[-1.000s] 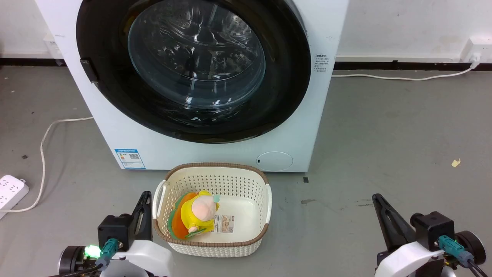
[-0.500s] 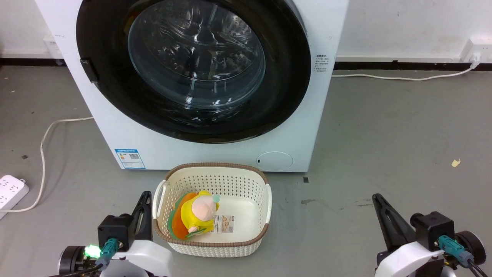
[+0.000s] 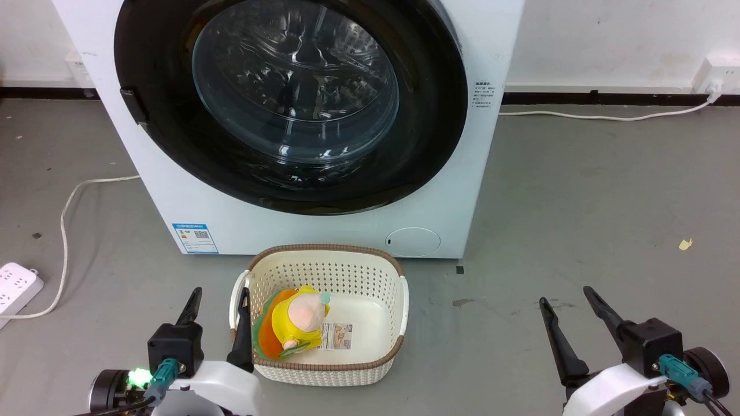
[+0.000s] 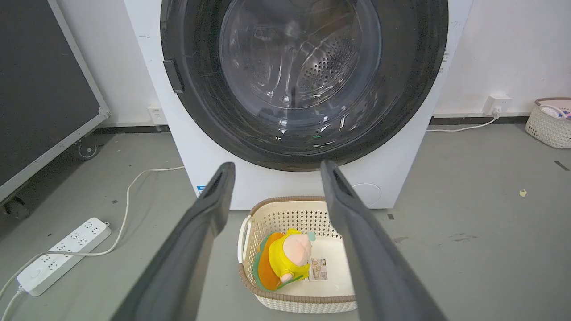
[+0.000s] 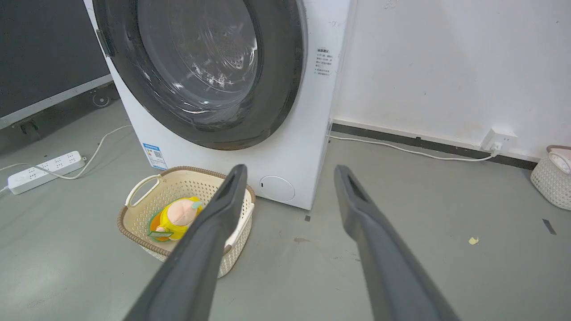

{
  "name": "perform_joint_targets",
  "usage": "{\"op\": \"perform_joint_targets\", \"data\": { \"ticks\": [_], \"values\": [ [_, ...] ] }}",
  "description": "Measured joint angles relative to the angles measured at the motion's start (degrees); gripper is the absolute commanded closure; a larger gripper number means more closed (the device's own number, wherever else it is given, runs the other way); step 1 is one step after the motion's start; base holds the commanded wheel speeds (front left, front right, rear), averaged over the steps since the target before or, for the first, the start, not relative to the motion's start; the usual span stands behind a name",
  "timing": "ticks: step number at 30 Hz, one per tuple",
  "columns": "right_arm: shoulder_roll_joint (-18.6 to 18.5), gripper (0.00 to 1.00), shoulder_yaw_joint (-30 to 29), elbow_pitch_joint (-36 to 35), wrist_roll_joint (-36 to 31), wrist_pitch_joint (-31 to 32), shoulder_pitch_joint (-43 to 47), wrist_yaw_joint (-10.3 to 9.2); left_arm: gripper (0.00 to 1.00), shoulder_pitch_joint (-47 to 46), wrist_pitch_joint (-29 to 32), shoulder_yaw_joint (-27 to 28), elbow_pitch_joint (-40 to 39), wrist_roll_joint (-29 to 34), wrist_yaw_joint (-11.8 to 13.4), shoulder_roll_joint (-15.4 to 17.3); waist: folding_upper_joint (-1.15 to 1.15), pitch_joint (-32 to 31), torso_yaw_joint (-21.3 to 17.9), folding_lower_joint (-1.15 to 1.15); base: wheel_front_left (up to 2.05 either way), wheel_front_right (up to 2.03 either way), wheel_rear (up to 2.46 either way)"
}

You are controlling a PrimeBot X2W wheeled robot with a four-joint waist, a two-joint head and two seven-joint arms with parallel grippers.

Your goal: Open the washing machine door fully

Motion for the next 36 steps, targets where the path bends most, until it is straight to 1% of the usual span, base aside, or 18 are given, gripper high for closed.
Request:
{"op": "perform_joint_targets", "data": {
  "ticks": [13,19,28,36],
  "values": [
    [0.0,0.00,-0.1,0.3,1.2,-1.6,0.0,0.00,0.00,0.0,-1.5,-1.1,0.5,-0.5,0.1,0.0,0.00,0.8,0.3,0.00,0.00,0.00,0.00],
    [-0.4,0.00,0.1,0.0,2.2,-2.1,-0.2,0.00,0.00,-0.1,-2.1,-1.7,0.7,-1.0,0.5,0.0,0.00,1.8,0.7,0.00,0.00,0.00,0.00],
    [-2.2,0.00,0.3,-0.2,5.5,-3.1,-3.5,0.00,0.00,-1.5,-3.3,-3.2,0.7,-1.5,0.8,0.0,0.00,4.3,1.7,0.01,0.00,0.00,0.00],
    [-5.0,0.00,0.5,0.2,11.2,-2.9,-9.5,0.00,0.00,-2.7,-4.2,-5.2,0.7,-2.0,1.6,0.0,0.00,7.2,3.0,0.01,0.00,0.00,0.00]
  ]
}}
